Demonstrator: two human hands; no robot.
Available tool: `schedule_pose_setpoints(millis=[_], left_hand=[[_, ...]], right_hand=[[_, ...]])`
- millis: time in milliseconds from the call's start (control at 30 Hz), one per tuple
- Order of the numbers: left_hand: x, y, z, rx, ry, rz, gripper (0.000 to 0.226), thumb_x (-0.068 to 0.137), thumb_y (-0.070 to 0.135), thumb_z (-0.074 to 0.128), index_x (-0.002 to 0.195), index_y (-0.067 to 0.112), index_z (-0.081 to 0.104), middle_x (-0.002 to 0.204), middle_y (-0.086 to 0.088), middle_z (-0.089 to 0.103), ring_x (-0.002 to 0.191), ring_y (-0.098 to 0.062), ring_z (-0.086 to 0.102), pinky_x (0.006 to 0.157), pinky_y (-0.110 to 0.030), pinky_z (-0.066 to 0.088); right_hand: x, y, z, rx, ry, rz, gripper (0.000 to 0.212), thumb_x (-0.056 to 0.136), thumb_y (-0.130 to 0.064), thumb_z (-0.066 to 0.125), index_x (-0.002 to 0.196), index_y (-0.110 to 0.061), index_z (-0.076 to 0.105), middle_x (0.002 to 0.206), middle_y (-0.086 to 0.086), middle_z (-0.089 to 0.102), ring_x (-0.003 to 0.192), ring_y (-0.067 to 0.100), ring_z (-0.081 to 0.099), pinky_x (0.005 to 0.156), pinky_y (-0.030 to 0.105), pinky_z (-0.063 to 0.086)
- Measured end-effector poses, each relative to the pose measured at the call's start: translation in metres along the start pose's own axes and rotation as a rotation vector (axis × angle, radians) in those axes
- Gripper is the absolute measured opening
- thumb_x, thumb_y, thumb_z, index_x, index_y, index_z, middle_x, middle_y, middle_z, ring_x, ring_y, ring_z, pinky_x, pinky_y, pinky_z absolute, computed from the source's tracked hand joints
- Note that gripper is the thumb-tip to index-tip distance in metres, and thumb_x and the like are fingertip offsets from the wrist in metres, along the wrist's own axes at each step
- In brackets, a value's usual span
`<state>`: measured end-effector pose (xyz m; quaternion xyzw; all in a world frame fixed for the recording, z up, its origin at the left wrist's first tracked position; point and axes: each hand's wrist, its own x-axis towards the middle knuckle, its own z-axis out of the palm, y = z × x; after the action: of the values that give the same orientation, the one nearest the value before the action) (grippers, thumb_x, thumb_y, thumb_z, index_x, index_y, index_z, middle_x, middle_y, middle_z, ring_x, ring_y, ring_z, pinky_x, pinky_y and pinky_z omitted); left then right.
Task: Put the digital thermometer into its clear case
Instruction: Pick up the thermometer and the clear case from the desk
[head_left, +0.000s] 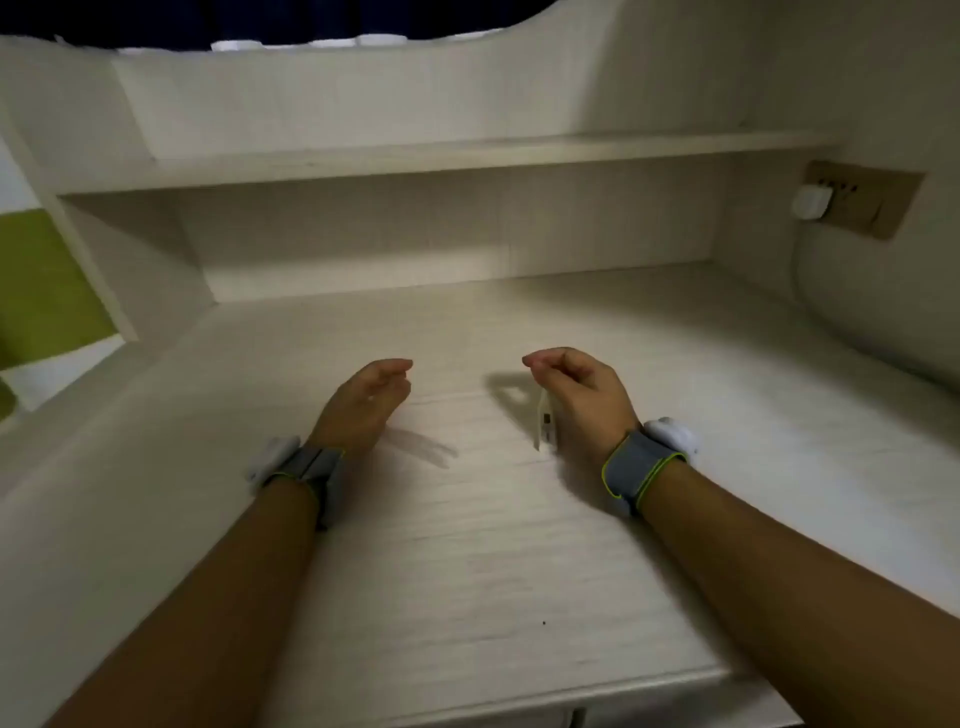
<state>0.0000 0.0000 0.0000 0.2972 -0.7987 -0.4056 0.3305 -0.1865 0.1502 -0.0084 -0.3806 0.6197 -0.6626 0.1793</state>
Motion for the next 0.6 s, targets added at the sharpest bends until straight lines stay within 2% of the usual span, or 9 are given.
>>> schedule_pose_setpoints(millis=[67, 133, 233, 367, 500, 600], left_hand=[[0.002, -0.003, -0.002, 0.084, -0.051, 0.010, 0.028, 0.091, 0.019, 0.052, 0.119, 0.016, 0.058, 0.119, -0.003, 0.058, 0.106, -0.013, 0.052, 0.082, -0.012, 0.036], [0.002, -0.007, -0.003, 0.148, -0.139, -0.004, 0.028, 0.090, 0.020, 0.055, 0.117, 0.017, 0.059, 0.122, -0.005, 0.058, 0.108, -0.015, 0.052, 0.089, -0.022, 0.036], [0.004, -0.013, -0.004, 0.302, -0.229, 0.005, 0.031, 0.086, 0.028, 0.060, 0.117, 0.024, 0.058, 0.123, 0.002, 0.053, 0.111, -0.010, 0.047, 0.093, -0.022, 0.032], [0.001, -0.018, -0.007, 0.474, -0.303, 0.076, 0.040, 0.079, 0.039, 0.066, 0.117, 0.030, 0.058, 0.117, 0.012, 0.049, 0.117, -0.010, 0.043, 0.102, -0.023, 0.029], [-0.004, -0.019, -0.014, 0.496, -0.276, 0.159, 0.034, 0.075, 0.044, 0.068, 0.107, 0.034, 0.063, 0.113, 0.010, 0.054, 0.116, -0.012, 0.048, 0.104, -0.029, 0.034], [-0.007, -0.020, -0.020, 0.489, -0.312, 0.153, 0.030, 0.074, 0.042, 0.069, 0.103, 0.041, 0.062, 0.115, 0.010, 0.052, 0.116, -0.011, 0.046, 0.103, -0.027, 0.031]], right_hand=[[0.004, 0.001, -0.001, -0.044, 0.008, 0.005, 0.012, 0.087, -0.018, 0.062, 0.093, -0.016, 0.072, 0.099, 0.002, 0.071, 0.092, 0.010, 0.062, 0.080, 0.012, 0.046], [0.007, 0.006, -0.003, -0.082, 0.008, 0.051, 0.009, 0.086, -0.019, 0.063, 0.089, -0.019, 0.071, 0.094, 0.001, 0.071, 0.090, 0.013, 0.062, 0.082, 0.020, 0.048], [0.010, 0.012, -0.007, -0.106, 0.042, 0.100, 0.007, 0.084, -0.020, 0.064, 0.084, -0.022, 0.070, 0.082, -0.003, 0.068, 0.082, 0.016, 0.061, 0.081, 0.030, 0.050], [0.009, 0.012, -0.011, -0.130, 0.042, 0.111, 0.007, 0.084, -0.024, 0.064, 0.083, -0.023, 0.070, 0.079, -0.004, 0.067, 0.079, 0.017, 0.061, 0.076, 0.029, 0.051], [0.003, 0.015, -0.014, -0.418, -0.003, 0.078, 0.011, 0.081, -0.033, 0.065, 0.089, -0.027, 0.067, 0.099, 0.005, 0.067, 0.087, 0.021, 0.061, 0.080, 0.032, 0.049], [-0.002, 0.014, -0.015, -0.614, -0.051, 0.075, 0.030, 0.074, -0.049, 0.068, 0.097, -0.030, 0.062, 0.096, 0.003, 0.061, 0.088, 0.021, 0.059, 0.079, 0.034, 0.047]])
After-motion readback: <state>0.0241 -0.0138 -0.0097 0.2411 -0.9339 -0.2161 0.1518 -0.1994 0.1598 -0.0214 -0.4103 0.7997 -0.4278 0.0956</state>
